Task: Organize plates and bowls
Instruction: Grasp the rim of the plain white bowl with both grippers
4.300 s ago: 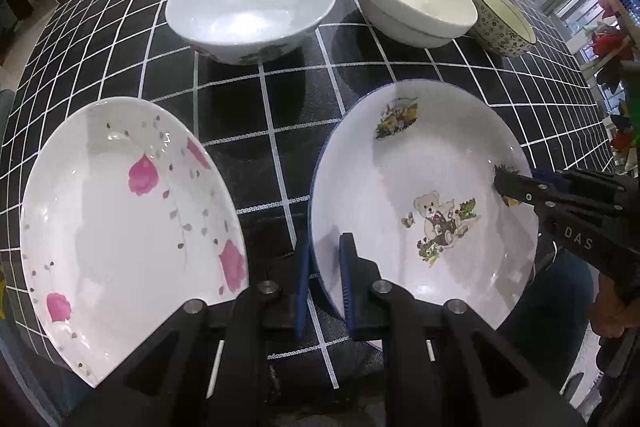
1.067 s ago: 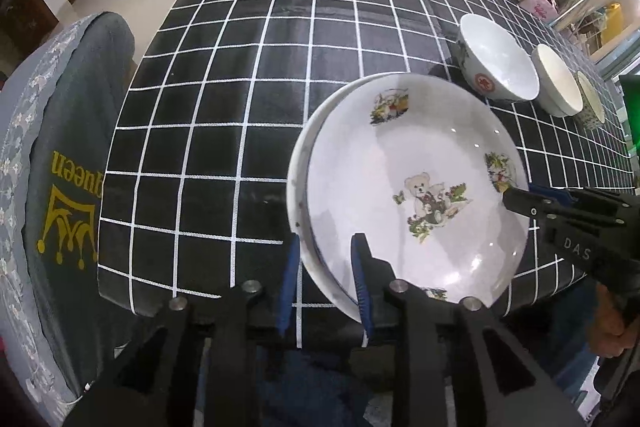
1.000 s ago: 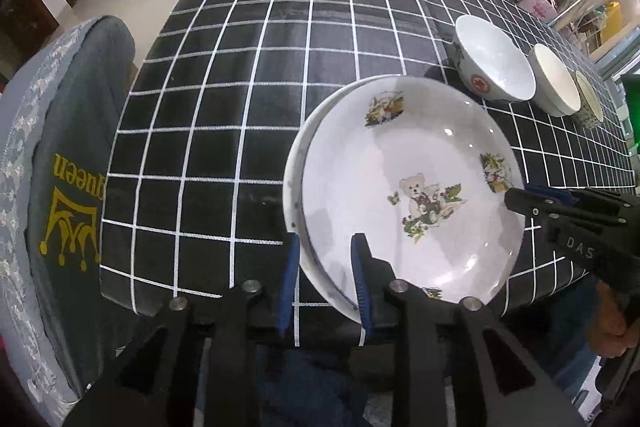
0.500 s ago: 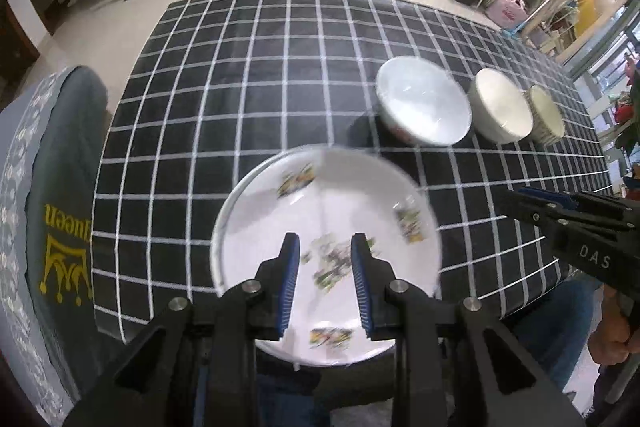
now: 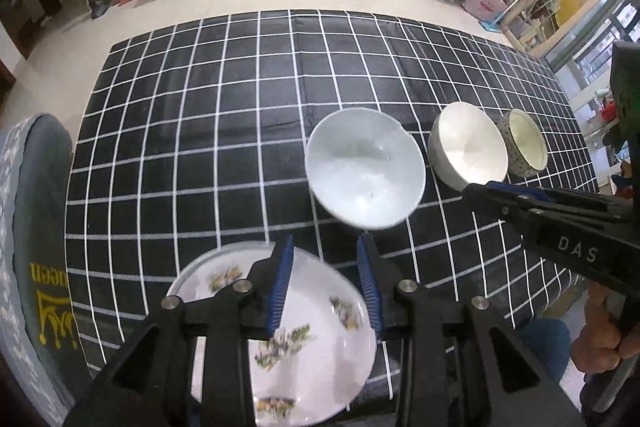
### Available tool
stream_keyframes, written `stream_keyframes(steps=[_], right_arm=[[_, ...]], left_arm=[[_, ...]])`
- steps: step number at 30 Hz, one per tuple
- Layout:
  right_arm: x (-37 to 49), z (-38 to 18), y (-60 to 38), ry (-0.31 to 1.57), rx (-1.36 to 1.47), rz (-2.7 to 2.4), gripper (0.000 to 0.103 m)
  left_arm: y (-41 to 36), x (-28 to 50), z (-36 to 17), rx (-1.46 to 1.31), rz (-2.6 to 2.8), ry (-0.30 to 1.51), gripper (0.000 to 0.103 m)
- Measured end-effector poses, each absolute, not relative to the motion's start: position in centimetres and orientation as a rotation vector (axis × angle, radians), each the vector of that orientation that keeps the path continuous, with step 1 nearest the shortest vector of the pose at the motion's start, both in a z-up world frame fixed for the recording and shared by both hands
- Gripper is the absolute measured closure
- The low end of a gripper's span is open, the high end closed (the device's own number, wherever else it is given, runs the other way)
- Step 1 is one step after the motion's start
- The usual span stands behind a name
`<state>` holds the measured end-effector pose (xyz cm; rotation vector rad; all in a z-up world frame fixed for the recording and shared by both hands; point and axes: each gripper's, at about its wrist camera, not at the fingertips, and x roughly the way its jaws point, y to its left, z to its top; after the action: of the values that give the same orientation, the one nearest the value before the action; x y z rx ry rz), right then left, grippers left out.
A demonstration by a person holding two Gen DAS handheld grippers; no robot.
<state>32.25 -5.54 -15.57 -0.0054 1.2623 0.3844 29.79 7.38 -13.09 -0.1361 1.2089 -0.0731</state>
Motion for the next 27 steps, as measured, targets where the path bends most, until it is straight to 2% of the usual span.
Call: stream_keyframes(steps=[17,19,21,23,27], right_arm=[[38.8,-20.0,-4.0,1.338,-0.064,0.358,0.075],[39.1,-20.5,-3.8,1.348,-0.076,0.361,0.075],[39.1,-20.8,-3.6,1.332,-0.089,0.367,0.076],[39.0,-21.0,-3.5,1.319,-0.108,0.37,0.083],[39.0,-21.6,-3.3,1.321,-0.135,0.372,0.092]], left_arm=[[7.9,36.8,-18.7,-0.158,-0.079,1.295,0.073],[7.9,37.3,-19.2,-0.16,-0.075,1.302,0.077],[7.9,37.5,-19.6,-0.163,-0.07,1.302,0.085],[7.8,37.5,-19.9,-0.173,-0.072,1.301,0.092],[7.7,37.4,-20.0,-0.165,-0.068,1.292,0.097]])
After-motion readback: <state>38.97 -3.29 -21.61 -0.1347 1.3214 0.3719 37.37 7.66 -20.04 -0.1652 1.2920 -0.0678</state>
